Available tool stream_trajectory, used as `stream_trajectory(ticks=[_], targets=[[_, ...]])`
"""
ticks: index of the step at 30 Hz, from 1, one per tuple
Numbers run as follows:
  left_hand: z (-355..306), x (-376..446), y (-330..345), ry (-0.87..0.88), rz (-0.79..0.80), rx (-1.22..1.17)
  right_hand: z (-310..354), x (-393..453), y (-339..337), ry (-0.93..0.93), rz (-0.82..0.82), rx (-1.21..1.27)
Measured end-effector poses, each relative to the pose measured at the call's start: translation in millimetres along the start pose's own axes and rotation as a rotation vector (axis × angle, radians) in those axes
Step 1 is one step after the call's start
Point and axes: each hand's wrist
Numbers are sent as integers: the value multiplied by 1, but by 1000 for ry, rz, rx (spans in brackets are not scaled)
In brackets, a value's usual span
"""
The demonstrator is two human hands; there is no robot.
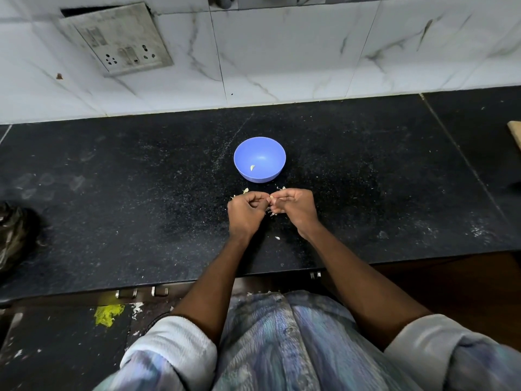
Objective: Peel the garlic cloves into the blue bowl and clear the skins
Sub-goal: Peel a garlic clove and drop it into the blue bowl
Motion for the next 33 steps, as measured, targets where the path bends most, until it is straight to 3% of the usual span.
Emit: stream_trajectory(ticks=[18,21,25,30,33], targets=[[8,1,3,154,-38,95,6,-4,0,-29,1,-20],[9,2,6,97,-40,41,4,-3,1,1,-4,18],[11,3,8,-129,-57,-213,6,-1,1,124,-41,182],[13,1,4,-120,50,-259,6,2,0,202,-23,269],[12,3,4,-107,-3,-200,5,3,1,209,24,232]])
Point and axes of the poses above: each hand's wrist, its own x-axis towards the middle knuckle, its own y-axis out of the palm, z = x × y, and after that the axes turned 3 degrees about -x, right-handed
